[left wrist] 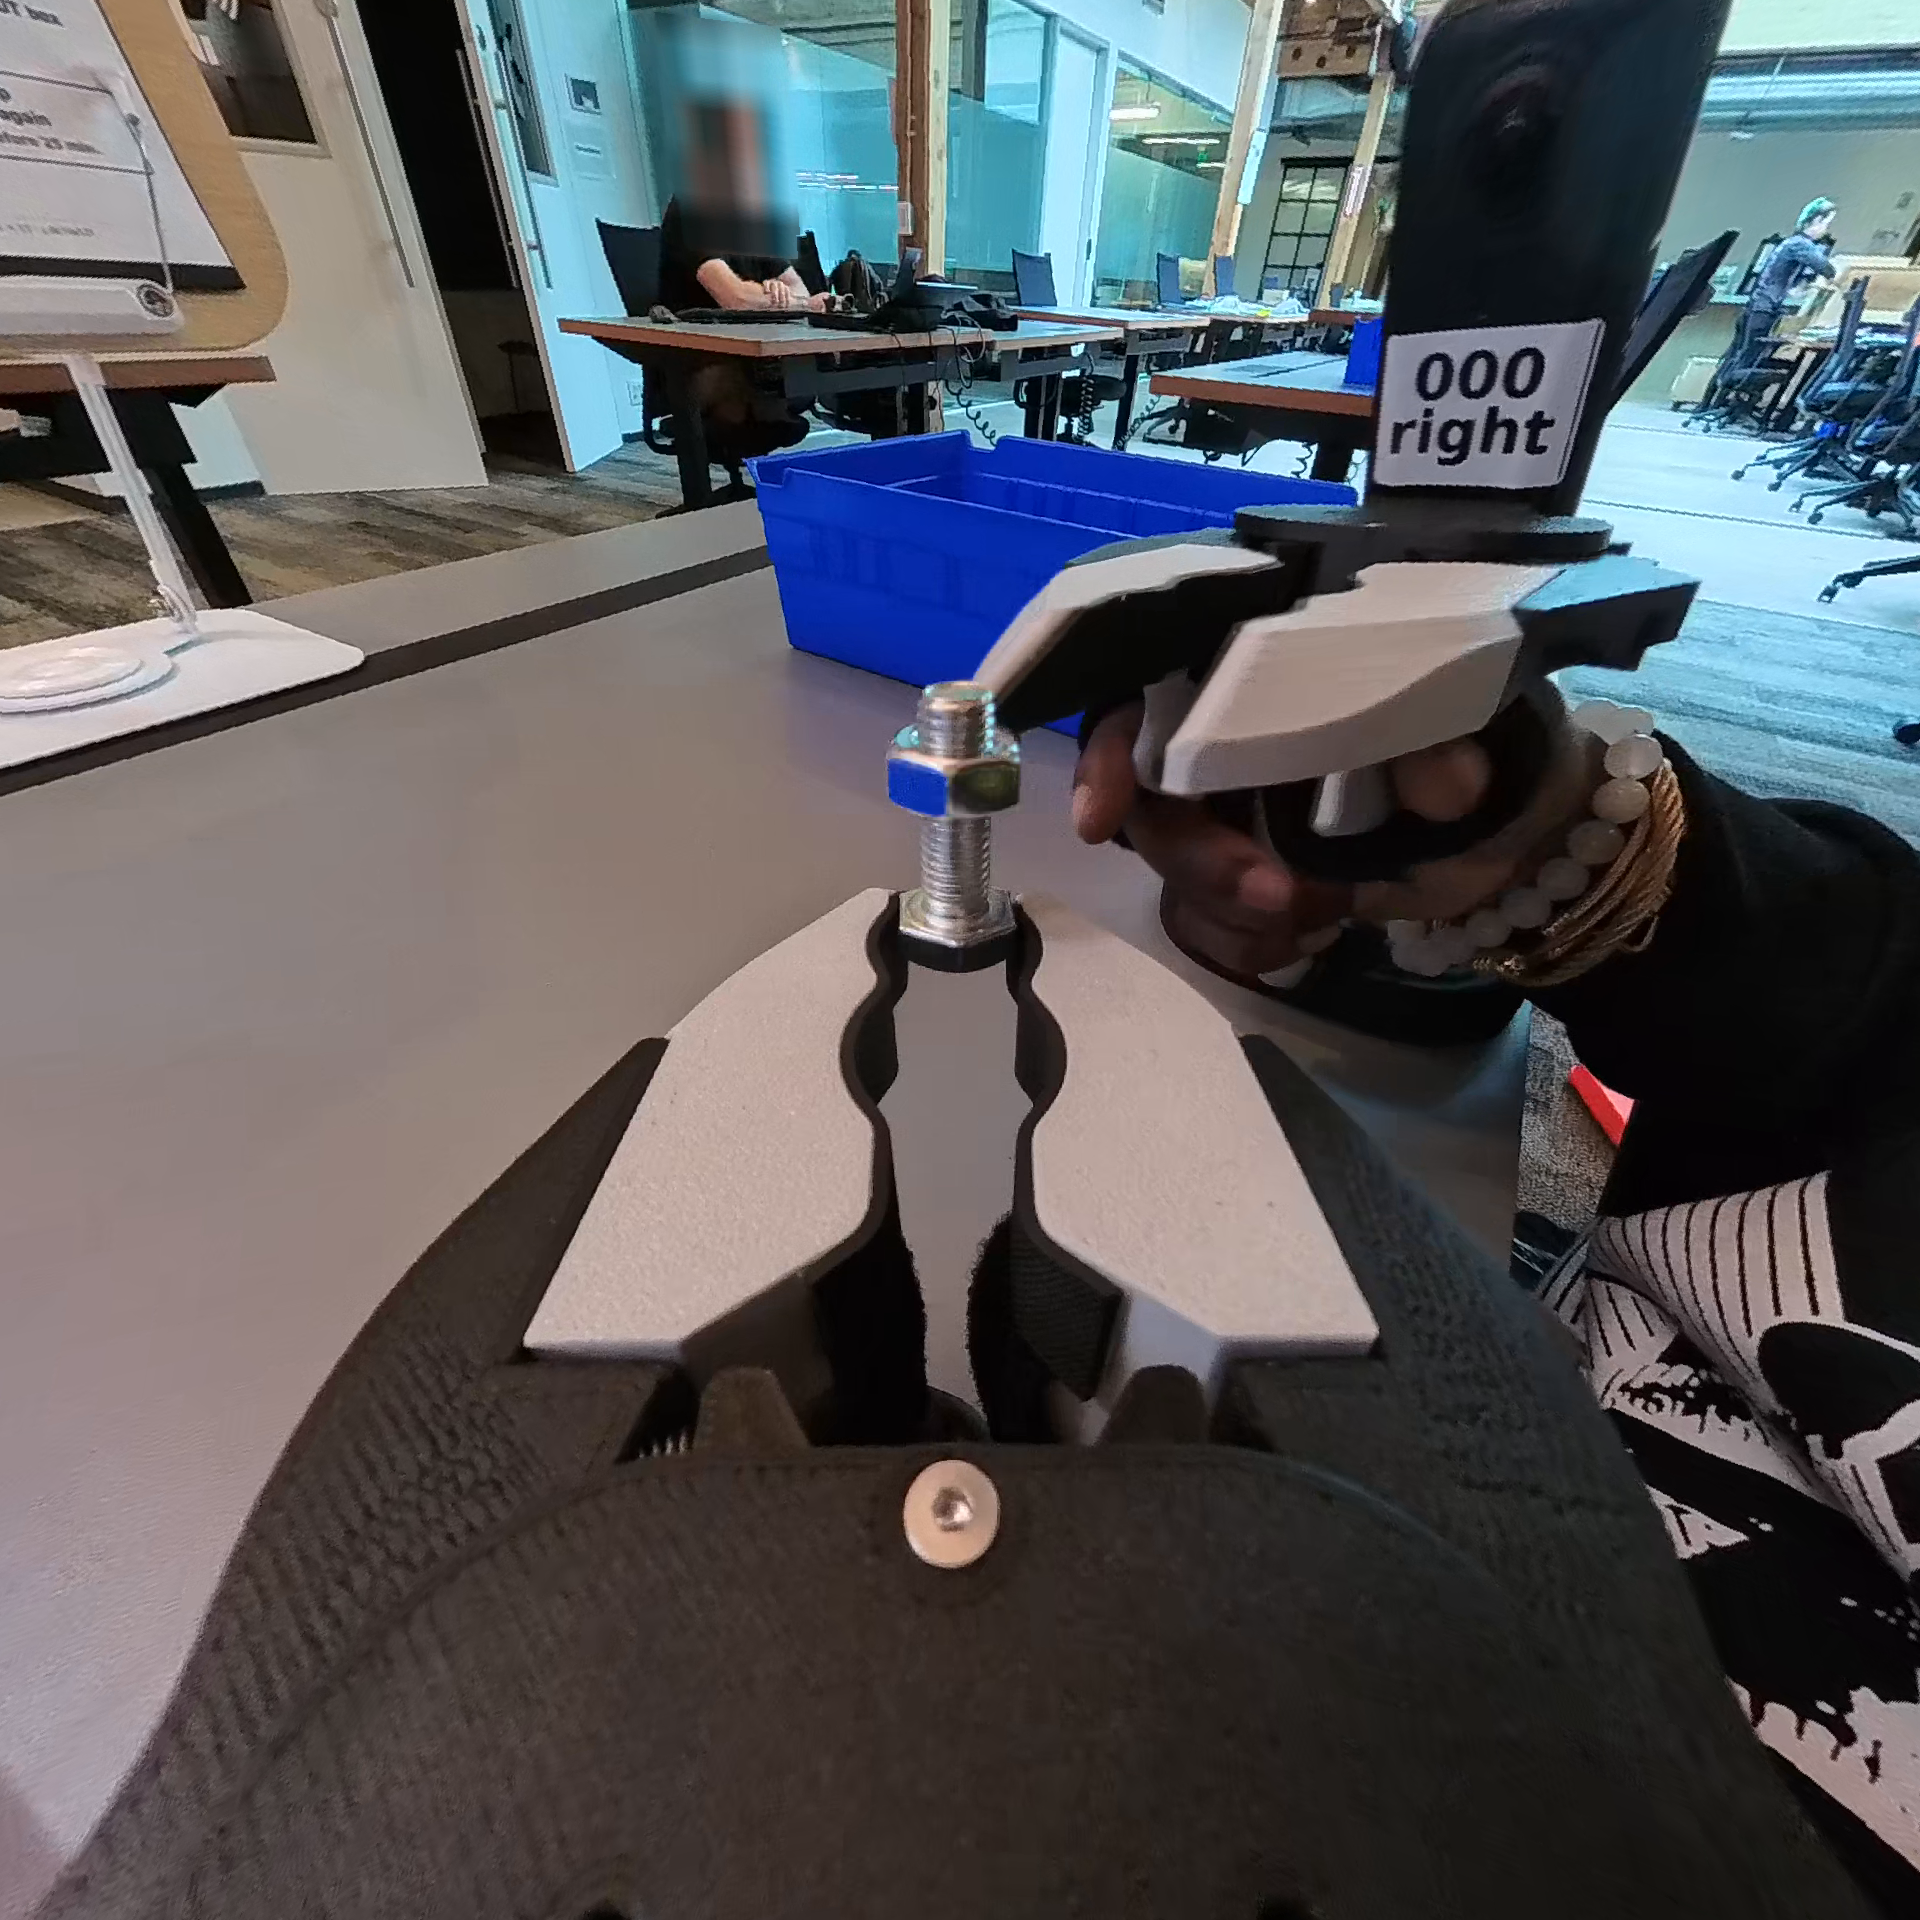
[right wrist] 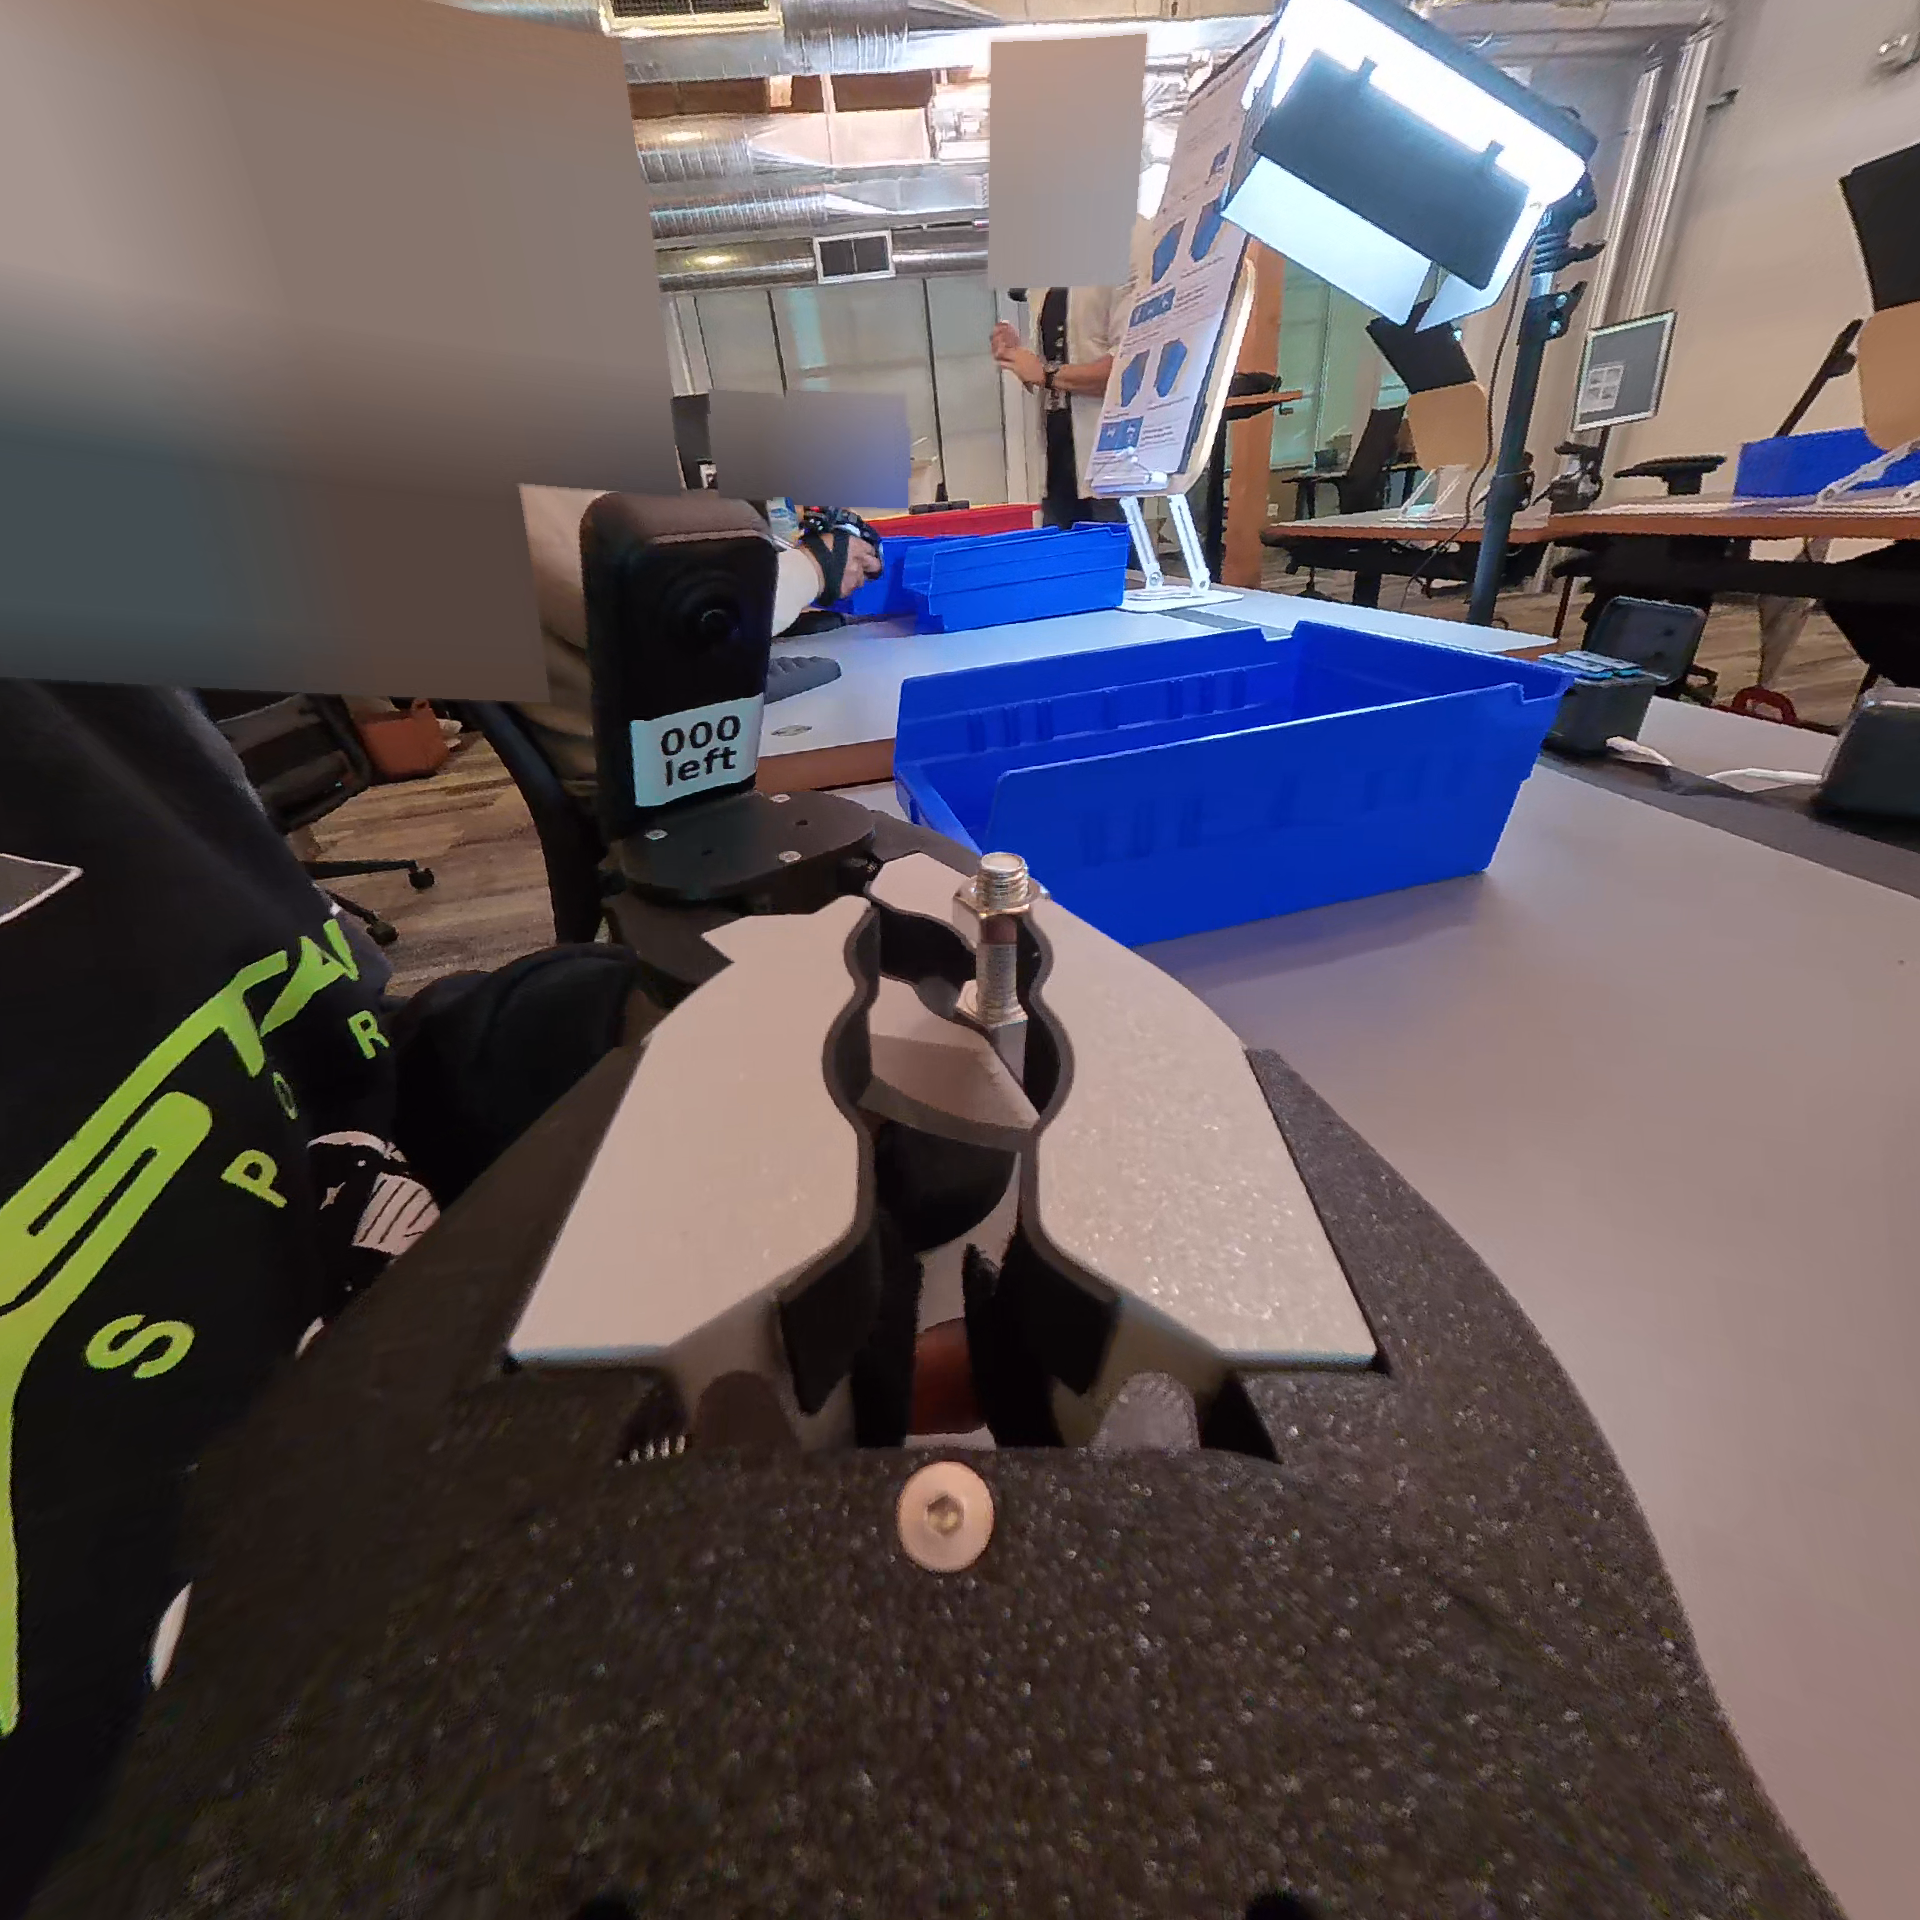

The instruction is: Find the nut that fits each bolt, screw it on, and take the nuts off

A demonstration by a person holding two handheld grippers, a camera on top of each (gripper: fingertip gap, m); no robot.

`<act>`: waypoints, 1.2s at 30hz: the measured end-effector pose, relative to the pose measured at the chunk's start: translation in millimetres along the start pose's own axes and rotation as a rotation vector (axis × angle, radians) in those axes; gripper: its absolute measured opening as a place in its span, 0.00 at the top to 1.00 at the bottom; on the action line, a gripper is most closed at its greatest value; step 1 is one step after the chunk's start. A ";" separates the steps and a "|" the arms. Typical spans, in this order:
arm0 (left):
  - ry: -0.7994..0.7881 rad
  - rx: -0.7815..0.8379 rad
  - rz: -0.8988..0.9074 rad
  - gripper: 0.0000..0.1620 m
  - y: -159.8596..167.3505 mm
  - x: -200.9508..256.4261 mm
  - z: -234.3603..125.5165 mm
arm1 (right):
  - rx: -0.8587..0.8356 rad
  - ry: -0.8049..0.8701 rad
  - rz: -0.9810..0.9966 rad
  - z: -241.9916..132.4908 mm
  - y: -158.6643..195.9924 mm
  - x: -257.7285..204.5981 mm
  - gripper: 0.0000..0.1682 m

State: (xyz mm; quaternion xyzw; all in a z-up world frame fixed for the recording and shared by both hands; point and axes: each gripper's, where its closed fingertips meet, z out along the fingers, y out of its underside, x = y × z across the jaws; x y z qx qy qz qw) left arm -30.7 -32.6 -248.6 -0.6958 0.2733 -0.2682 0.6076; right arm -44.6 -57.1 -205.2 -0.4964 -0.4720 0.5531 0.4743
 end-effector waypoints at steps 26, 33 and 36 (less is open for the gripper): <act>-0.003 -0.019 0.015 0.89 2.3 1.3 1.5 | -0.047 0.001 -0.039 -8.0 -8.5 -3.2 0.91; 0.001 -0.034 0.042 0.89 4.2 4.2 2.8 | -0.210 0.045 -0.078 4.2 -2.1 6.8 0.91; 0.003 -0.035 0.046 0.89 4.4 4.6 2.9 | -0.245 0.053 -0.091 5.4 0.7 8.5 0.94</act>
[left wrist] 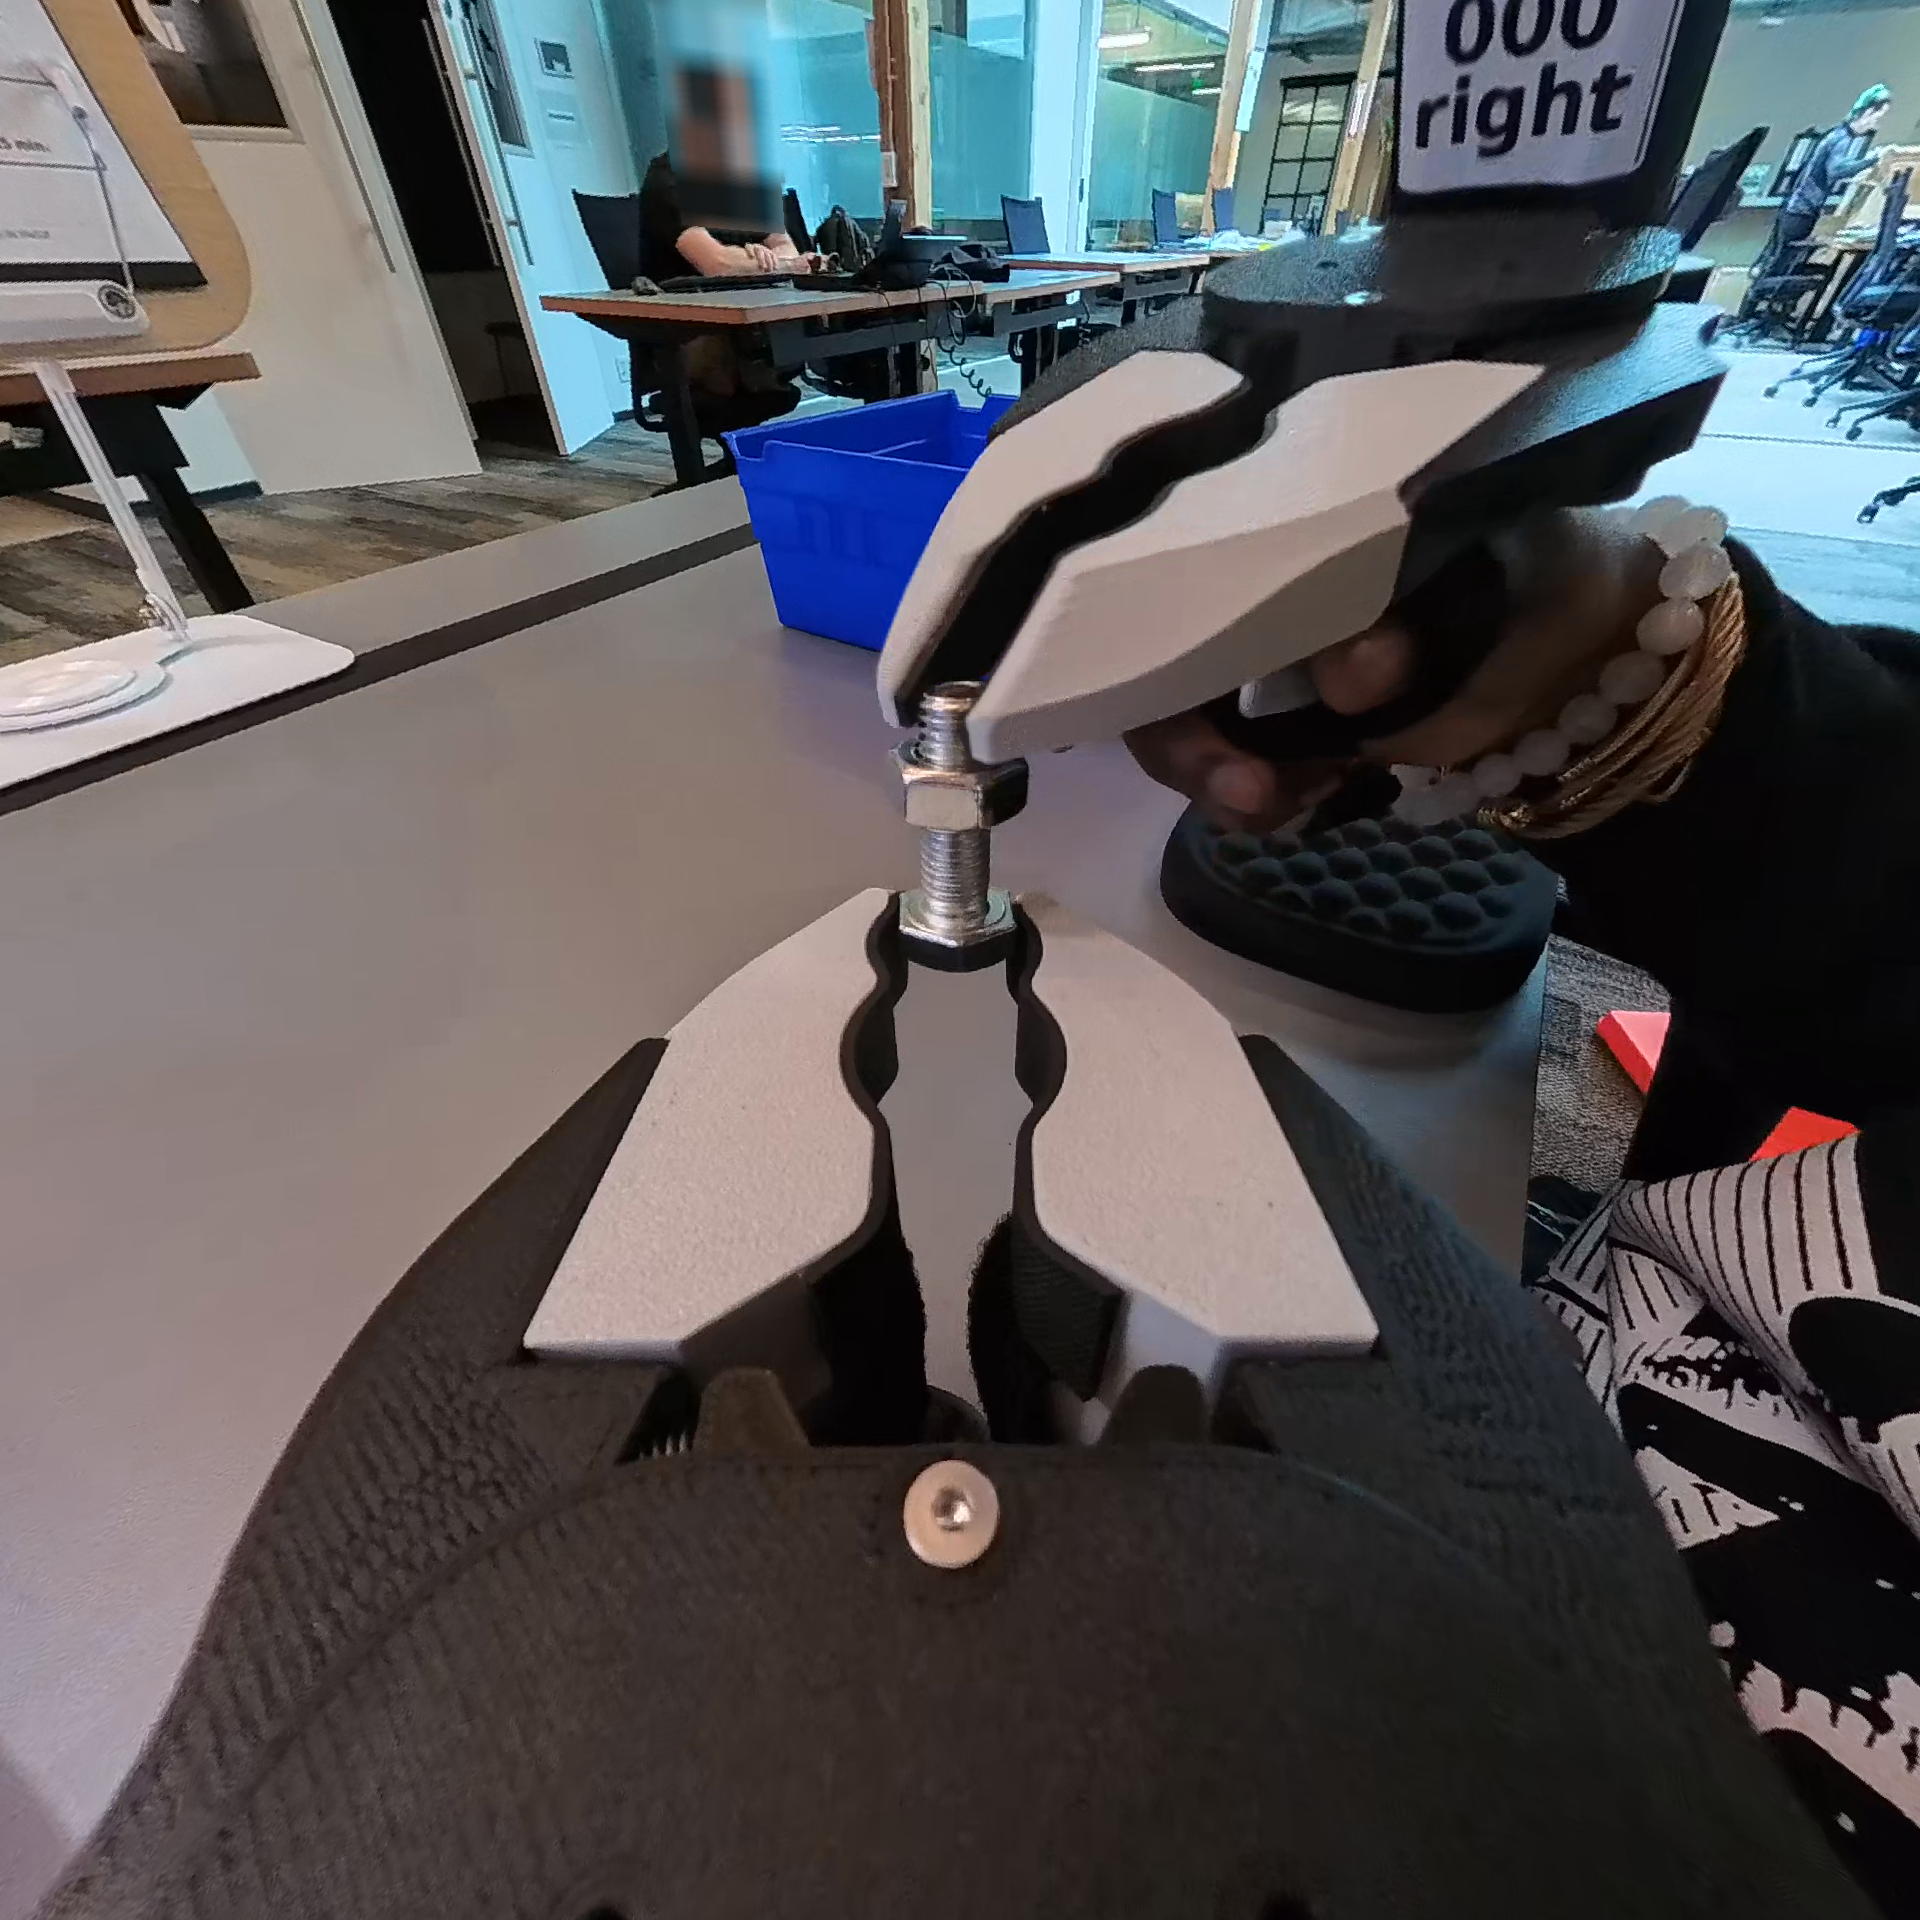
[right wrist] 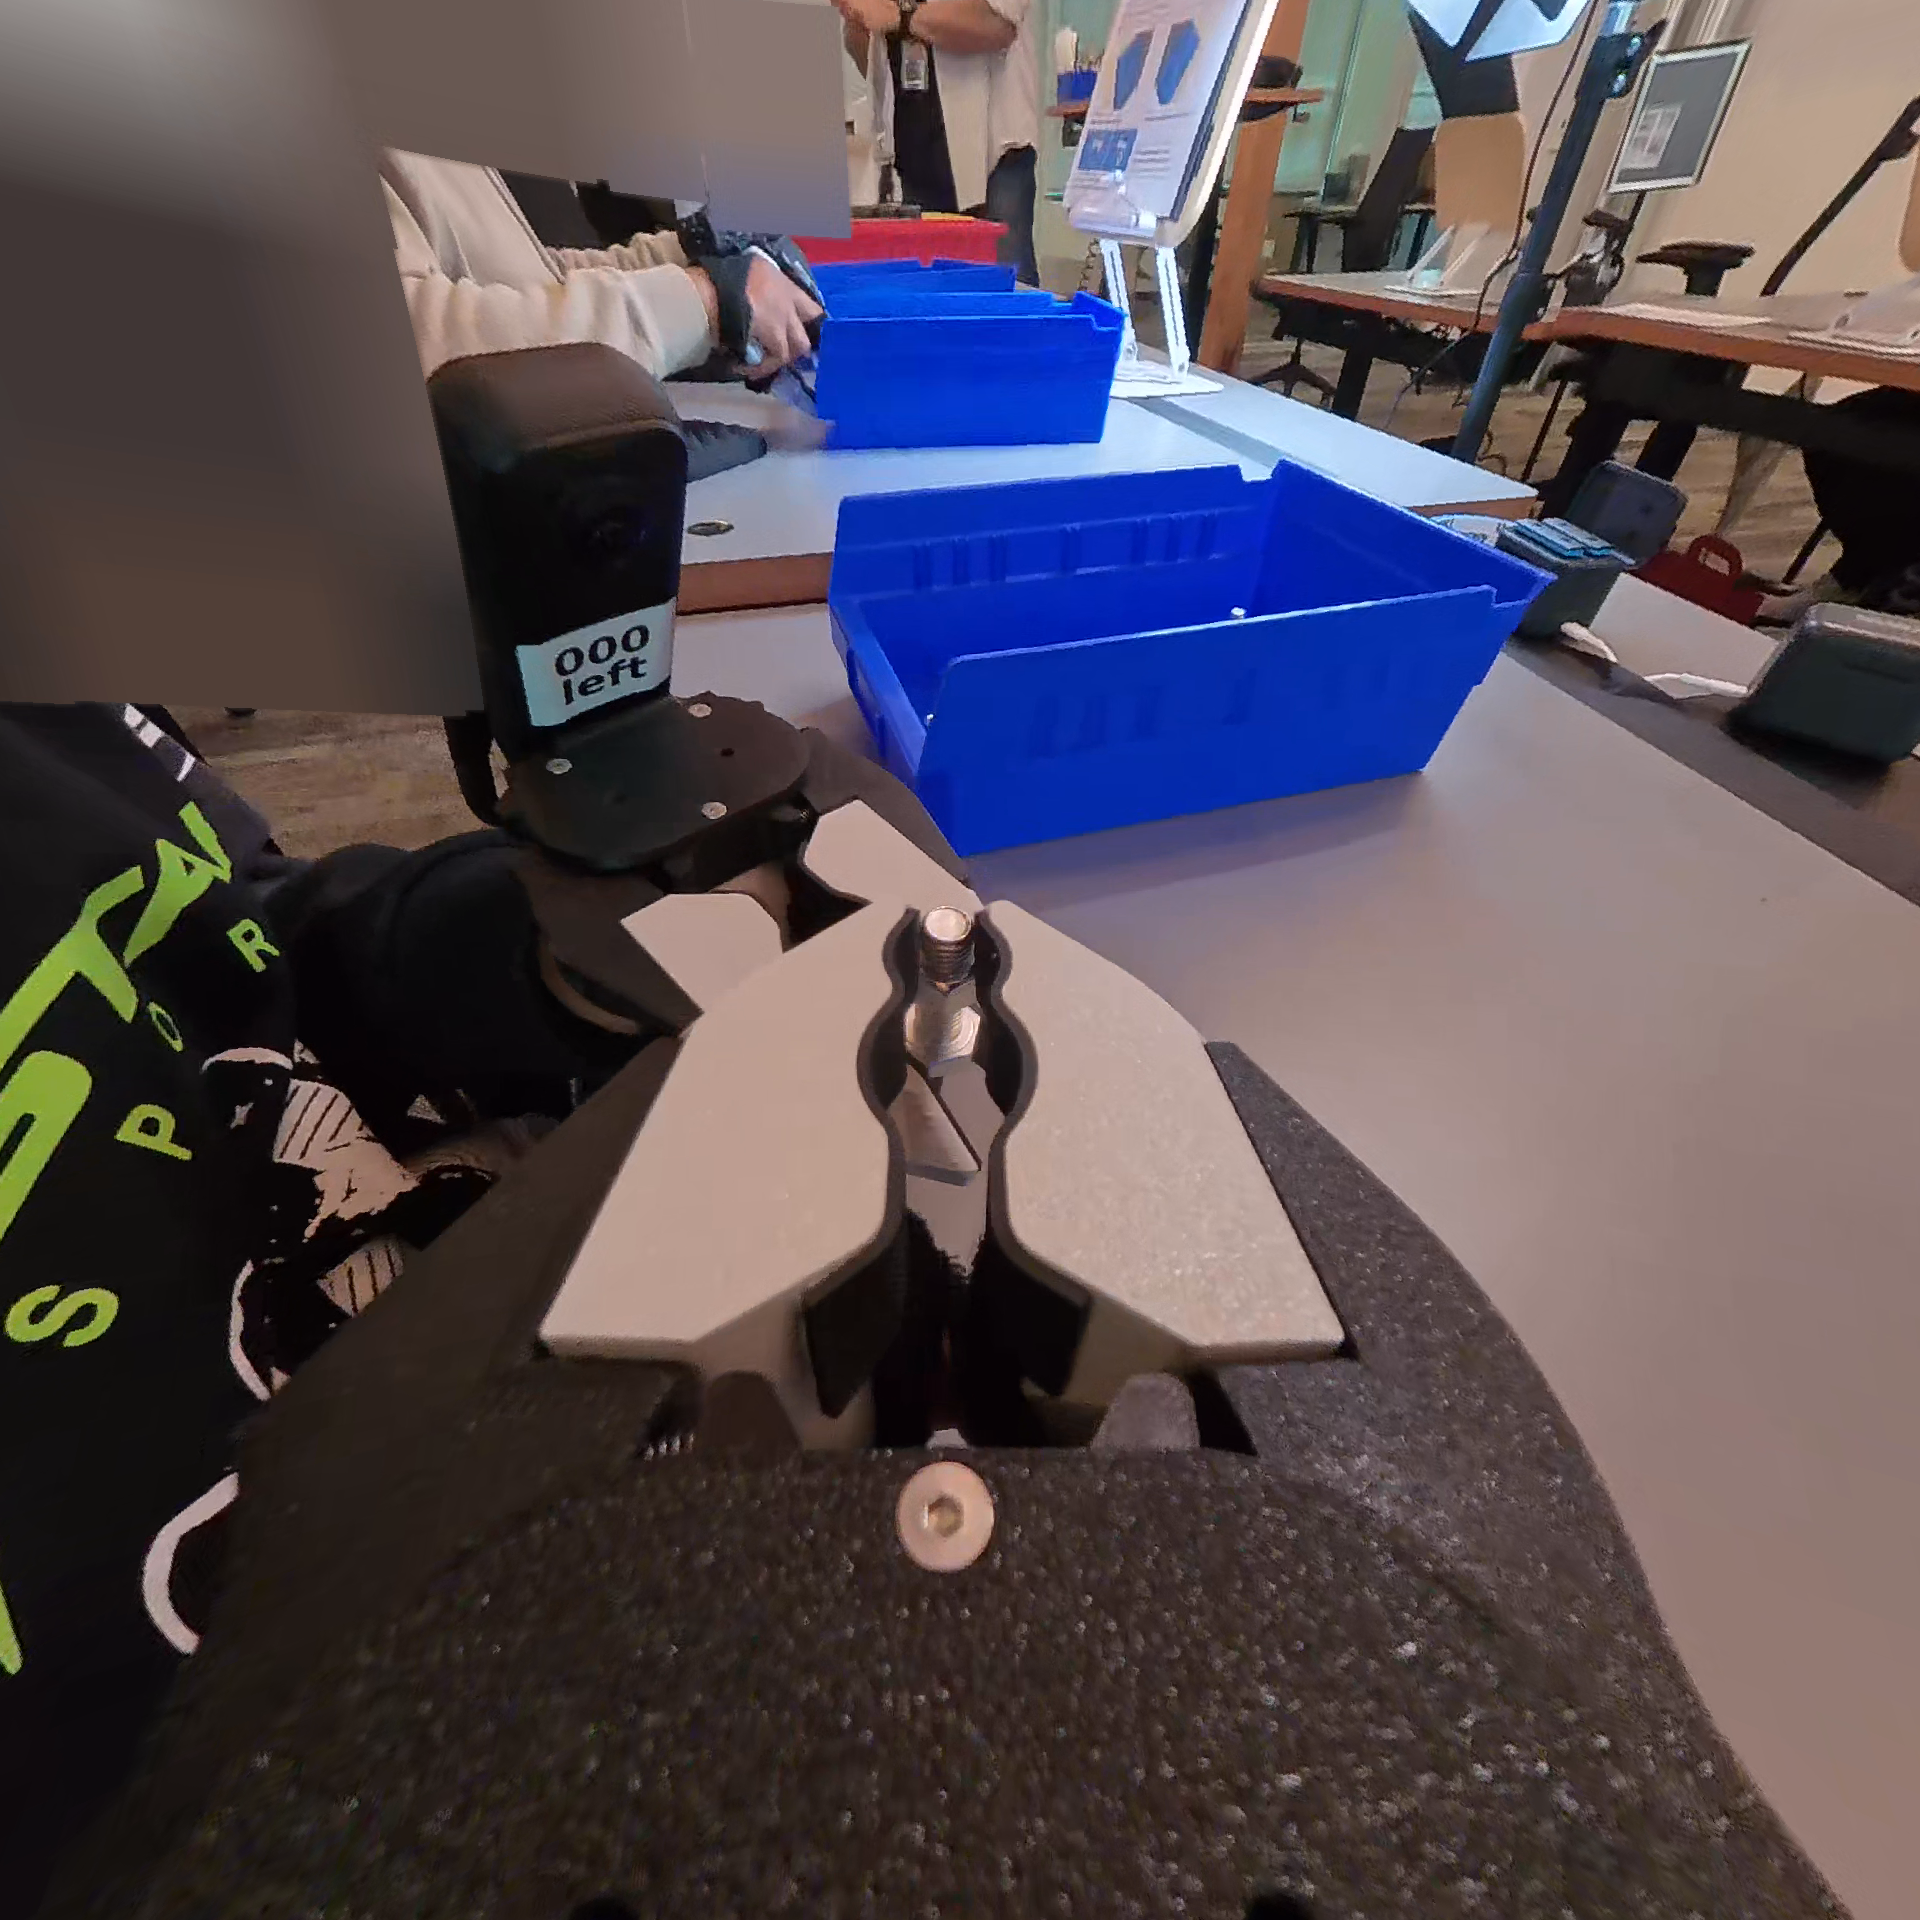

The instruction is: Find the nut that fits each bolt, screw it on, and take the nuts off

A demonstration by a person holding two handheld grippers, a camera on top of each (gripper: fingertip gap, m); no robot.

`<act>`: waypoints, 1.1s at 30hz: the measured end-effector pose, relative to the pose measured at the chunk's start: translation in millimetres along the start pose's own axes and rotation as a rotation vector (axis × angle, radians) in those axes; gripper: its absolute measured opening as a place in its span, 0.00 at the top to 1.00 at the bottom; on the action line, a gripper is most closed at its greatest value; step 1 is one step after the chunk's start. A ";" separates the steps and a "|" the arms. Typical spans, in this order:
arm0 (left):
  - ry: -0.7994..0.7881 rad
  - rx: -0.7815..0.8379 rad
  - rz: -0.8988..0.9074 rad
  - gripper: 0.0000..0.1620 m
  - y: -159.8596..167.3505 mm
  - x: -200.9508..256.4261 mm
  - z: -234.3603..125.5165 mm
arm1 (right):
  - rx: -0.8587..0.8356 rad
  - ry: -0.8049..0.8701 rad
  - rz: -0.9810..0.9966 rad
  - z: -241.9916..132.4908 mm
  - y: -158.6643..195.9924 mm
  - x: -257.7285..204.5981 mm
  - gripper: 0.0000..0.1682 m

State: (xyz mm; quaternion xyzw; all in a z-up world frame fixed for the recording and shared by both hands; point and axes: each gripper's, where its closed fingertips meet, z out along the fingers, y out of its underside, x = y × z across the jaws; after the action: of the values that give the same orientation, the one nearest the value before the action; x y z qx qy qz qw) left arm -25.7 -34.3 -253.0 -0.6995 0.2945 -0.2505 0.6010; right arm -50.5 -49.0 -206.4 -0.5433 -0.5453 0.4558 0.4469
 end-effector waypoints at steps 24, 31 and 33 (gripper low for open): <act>0.028 0.057 -0.077 0.67 -7.5 -4.5 -4.6 | -0.219 0.968 0.260 -262.7 33.5 271.8 0.94; 0.027 0.057 -0.089 0.67 -7.3 -5.8 -4.6 | -0.326 1.128 0.435 -287.7 123.6 331.1 0.94; 0.028 0.054 -0.089 0.67 -7.0 -5.7 -4.3 | -0.355 1.149 0.464 -290.5 138.0 338.1 0.94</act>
State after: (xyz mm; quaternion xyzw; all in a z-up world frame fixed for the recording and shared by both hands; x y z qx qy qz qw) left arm -31.9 -32.5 -245.5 -0.6919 0.2647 -0.2944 0.6037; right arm 257.1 291.6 -291.0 -0.8703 -0.1545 0.0796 0.4608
